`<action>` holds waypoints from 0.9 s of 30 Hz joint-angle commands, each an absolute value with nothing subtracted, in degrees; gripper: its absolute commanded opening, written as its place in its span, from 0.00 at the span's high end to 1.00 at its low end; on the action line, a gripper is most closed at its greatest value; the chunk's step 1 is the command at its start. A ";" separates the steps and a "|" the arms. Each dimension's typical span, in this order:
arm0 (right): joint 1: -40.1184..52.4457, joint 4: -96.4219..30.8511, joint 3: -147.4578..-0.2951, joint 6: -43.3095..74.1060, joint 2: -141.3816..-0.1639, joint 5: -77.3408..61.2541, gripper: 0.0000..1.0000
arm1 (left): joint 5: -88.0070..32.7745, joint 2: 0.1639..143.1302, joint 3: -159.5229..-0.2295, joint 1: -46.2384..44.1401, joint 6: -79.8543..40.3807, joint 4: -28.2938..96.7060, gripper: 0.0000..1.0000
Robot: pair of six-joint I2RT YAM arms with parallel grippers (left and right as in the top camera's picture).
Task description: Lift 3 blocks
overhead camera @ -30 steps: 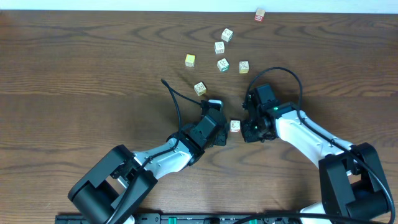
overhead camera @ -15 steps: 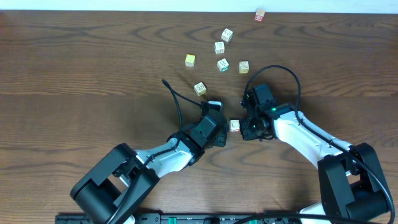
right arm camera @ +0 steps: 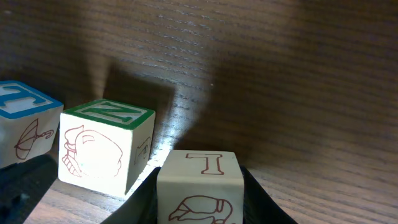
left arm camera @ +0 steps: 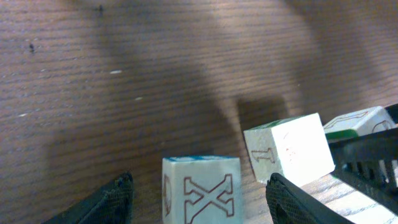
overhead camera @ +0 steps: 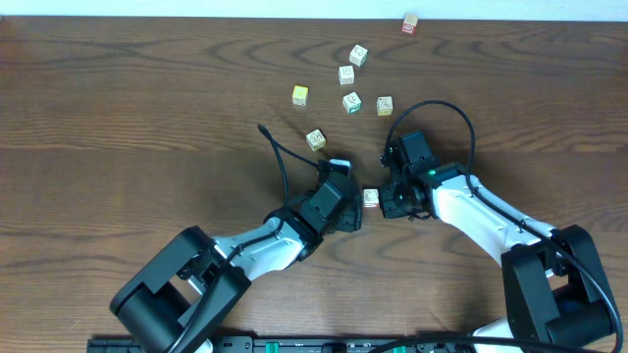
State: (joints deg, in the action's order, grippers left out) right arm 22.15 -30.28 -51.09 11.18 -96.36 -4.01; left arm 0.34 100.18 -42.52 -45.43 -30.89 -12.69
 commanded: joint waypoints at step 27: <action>21.08 -29.61 -52.29 11.73 -95.57 -3.22 0.56 | 8.25 85.08 -42.48 -39.18 -25.93 6.83 0.31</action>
